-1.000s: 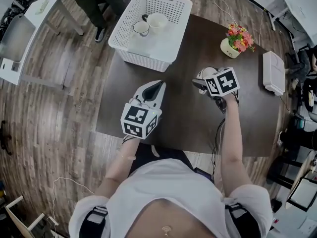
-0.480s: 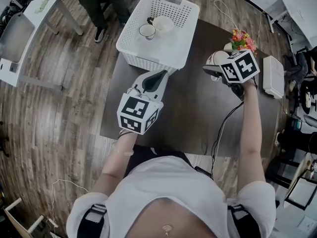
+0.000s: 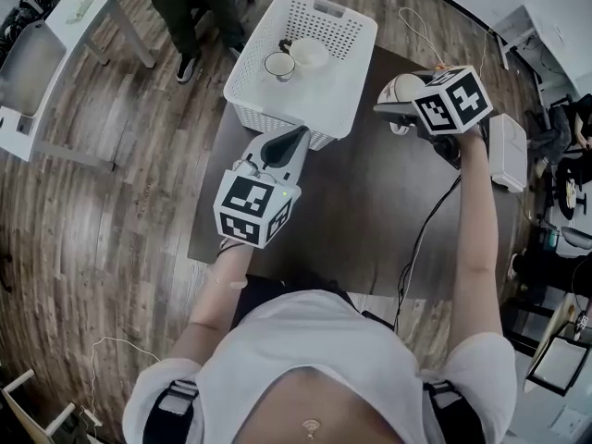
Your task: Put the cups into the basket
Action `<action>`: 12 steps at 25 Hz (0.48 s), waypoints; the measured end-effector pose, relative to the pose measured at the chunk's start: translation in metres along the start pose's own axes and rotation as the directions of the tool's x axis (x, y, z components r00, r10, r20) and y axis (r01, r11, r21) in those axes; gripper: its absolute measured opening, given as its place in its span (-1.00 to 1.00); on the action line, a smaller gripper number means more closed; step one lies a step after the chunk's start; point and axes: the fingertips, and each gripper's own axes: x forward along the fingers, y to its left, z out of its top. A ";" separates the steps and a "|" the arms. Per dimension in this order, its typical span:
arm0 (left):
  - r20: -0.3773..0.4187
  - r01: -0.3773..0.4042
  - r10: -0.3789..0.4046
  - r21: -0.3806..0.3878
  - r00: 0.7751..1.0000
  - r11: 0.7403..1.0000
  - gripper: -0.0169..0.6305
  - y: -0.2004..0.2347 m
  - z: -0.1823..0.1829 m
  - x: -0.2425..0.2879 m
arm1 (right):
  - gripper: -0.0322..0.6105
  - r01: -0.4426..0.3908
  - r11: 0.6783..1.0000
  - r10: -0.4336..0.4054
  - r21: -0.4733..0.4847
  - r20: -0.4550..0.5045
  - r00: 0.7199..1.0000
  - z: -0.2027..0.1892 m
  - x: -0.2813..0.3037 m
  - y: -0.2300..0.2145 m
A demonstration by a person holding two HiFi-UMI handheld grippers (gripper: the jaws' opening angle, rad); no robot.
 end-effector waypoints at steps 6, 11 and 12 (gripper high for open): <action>-0.006 -0.046 0.046 -0.017 0.999 0.999 -0.91 0.020 -0.007 -0.012 | 0.46 -0.038 0.998 0.039 -0.055 0.009 0.999 0.035 0.019 0.015; -0.004 -0.084 0.084 -0.043 0.996 0.996 -0.91 0.033 -0.013 -0.019 | 0.46 -0.077 0.988 0.077 -0.135 -0.005 0.997 0.061 0.039 0.027; -0.005 -0.092 0.092 -0.047 0.996 0.995 -0.91 0.035 -0.015 -0.020 | 0.46 -0.087 0.984 0.086 -0.156 -0.012 0.996 0.065 0.045 0.029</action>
